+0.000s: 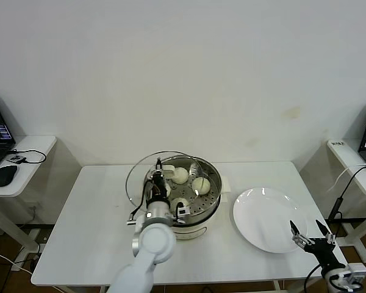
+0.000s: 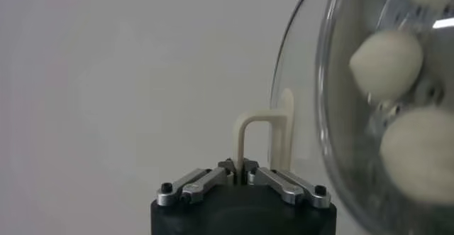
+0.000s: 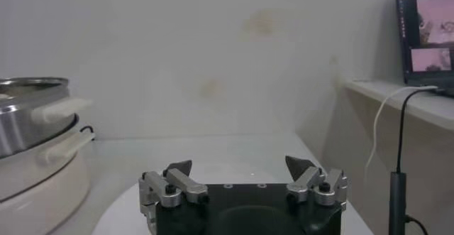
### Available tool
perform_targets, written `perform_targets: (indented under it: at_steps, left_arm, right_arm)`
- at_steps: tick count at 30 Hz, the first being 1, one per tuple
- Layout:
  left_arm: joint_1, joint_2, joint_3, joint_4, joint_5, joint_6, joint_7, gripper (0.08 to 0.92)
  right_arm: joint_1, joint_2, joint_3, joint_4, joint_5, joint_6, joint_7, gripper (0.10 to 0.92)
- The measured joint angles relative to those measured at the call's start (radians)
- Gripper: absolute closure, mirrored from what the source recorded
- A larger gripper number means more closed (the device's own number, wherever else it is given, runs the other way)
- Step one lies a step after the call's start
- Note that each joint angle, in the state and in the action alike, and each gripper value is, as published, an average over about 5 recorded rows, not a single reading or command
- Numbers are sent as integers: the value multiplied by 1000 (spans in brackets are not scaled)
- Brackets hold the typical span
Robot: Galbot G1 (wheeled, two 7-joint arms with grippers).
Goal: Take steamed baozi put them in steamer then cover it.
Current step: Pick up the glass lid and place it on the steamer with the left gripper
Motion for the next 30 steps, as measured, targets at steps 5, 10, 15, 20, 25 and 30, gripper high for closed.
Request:
perform_targets:
  at_steps: [5, 10, 15, 20, 25, 30]
  left_arm:
    - [-22, -31, 24, 33, 10, 2, 11, 867]
    - [-43, -60, 39, 65, 20, 3, 19, 867]
    - [-54, -81, 46, 94, 29, 3, 20, 867]
    - [-62, -97, 48, 117, 36, 4, 20, 867]
    - [-62, -108, 57, 123, 46, 4, 23, 867]
    - [-58, -107, 59, 131, 59, 3, 24, 867]
  right_arm:
    - [0, 0, 2, -3, -2, 0, -2, 203]
    - [2, 0, 4, -7, -2, 1, -3, 203]
    - [4, -1, 7, -14, -2, 3, -5, 203]
    - [7, -1, 8, -20, -3, 5, -6, 203]
    - [5, 0, 9, -22, -3, 6, -7, 203]
    - [5, -1, 13, -25, -3, 8, -8, 203]
